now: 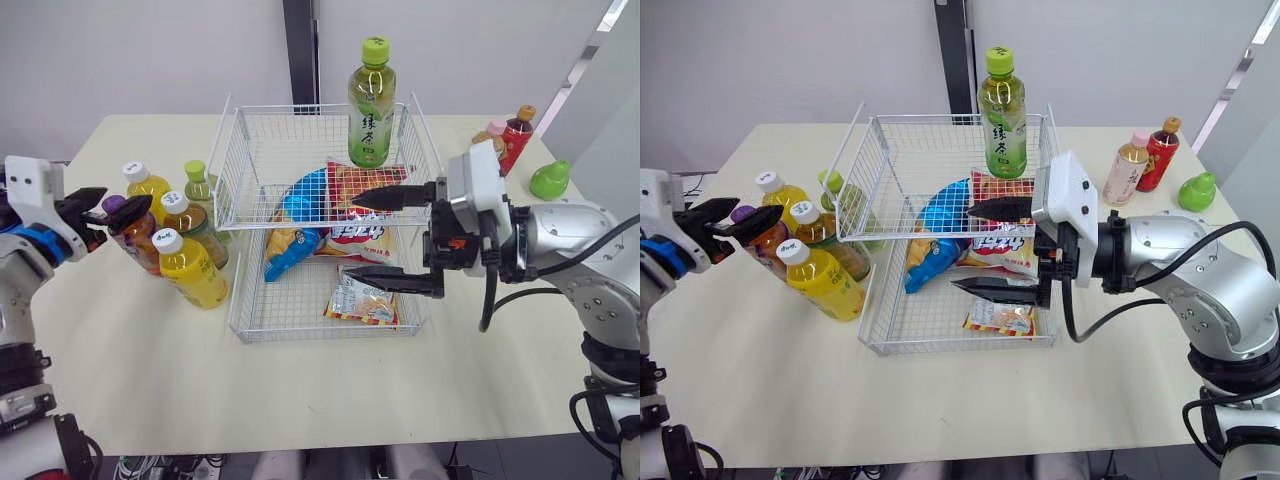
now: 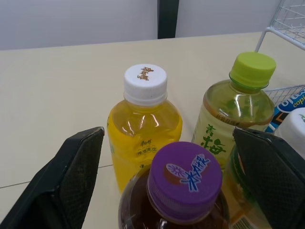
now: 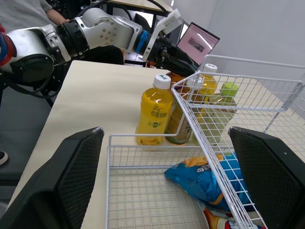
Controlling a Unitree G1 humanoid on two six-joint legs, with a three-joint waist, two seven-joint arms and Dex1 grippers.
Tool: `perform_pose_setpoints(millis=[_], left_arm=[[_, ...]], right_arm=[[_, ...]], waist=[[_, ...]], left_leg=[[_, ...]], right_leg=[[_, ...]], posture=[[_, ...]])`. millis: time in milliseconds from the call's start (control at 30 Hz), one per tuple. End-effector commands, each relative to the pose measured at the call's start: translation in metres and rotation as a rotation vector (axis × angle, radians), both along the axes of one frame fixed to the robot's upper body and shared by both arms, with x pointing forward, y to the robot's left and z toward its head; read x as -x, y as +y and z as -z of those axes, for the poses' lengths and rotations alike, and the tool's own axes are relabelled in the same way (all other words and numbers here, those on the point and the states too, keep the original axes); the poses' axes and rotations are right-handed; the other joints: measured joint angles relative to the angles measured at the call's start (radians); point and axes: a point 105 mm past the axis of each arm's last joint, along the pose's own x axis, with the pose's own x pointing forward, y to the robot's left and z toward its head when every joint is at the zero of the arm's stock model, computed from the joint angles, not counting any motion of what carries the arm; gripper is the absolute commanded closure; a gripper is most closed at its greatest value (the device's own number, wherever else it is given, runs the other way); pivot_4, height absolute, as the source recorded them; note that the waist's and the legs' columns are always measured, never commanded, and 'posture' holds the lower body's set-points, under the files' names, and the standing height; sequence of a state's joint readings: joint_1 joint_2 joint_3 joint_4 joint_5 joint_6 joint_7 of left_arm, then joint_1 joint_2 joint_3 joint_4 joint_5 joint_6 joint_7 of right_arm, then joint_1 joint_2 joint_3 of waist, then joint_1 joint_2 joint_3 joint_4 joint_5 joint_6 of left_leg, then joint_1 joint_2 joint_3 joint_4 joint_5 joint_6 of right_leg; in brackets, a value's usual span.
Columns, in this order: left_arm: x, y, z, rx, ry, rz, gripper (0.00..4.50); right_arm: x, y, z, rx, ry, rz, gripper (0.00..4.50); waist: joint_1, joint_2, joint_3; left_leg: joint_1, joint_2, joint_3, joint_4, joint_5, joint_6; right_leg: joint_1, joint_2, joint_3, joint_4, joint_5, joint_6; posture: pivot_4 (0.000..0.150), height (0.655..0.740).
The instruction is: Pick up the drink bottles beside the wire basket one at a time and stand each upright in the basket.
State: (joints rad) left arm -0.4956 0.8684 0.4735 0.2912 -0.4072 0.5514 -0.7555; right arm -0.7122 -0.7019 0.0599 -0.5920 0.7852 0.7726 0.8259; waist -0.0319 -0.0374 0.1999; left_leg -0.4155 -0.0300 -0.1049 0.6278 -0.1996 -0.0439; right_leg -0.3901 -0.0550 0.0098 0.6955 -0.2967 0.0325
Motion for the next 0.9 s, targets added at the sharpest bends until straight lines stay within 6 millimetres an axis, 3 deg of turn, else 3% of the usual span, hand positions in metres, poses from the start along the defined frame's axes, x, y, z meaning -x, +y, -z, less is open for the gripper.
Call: perform_pose_setpoints(millis=[33, 133, 467, 667, 900], left_arm=[[0.001, 0.004, -0.015, -0.043, -0.043, 0.0, 0.01], [0.001, 0.005, -0.012, -0.039, -0.04, 0.003, 0.01], [0.005, 0.003, -0.005, -0.018, -0.033, 0.015, 3.1], [0.022, 0.004, -0.022, -0.023, -0.068, 0.026, 3.12], [0.053, -0.005, -0.09, -0.068, -0.102, 0.122, 3.12]], right_arm=[[0.006, -0.003, -0.005, -0.003, -0.046, 0.007, 0.0], [0.007, -0.004, -0.004, -0.003, -0.046, 0.011, 0.0], [0.009, -0.007, -0.002, 0.0, -0.049, 0.016, 0.0], [0.007, -0.012, -0.004, -0.009, -0.062, 0.039, 0.0], [0.004, -0.03, -0.02, -0.057, -0.155, 0.08, 0.0]], waist=[[0.0, 0.0, 0.0], [0.0, 0.0, 0.0], [0.0, 0.0, 0.0], [-0.002, 0.0, 0.0], [0.001, -0.002, 0.001]], left_leg=[[0.0, 0.0, 0.0, 0.0, 0.0, 0.0], [0.0, 0.0, 0.0, 0.0, 0.0, 0.0], [0.0, 0.0, 0.0, 0.0, 0.0, 0.0], [0.0, 0.001, 0.0, 0.0, 0.0, 0.0], [-0.002, 0.004, -0.002, -0.001, 0.0, 0.0]], right_leg=[[0.0, 0.0, 0.0, 0.0, 0.0, 0.0], [0.0, 0.0, 0.0, 0.0, 0.0, 0.0], [0.0, 0.0, 0.0, 0.0, 0.0, 0.0], [0.0, 0.0, 0.001, -0.001, 0.0, 0.0], [0.0, 0.002, 0.0, -0.004, 0.001, -0.002]], posture=[[0.15, 0.74], [0.15, 0.74], [0.15, 0.74], [0.15, 0.74], [0.15, 0.74]])
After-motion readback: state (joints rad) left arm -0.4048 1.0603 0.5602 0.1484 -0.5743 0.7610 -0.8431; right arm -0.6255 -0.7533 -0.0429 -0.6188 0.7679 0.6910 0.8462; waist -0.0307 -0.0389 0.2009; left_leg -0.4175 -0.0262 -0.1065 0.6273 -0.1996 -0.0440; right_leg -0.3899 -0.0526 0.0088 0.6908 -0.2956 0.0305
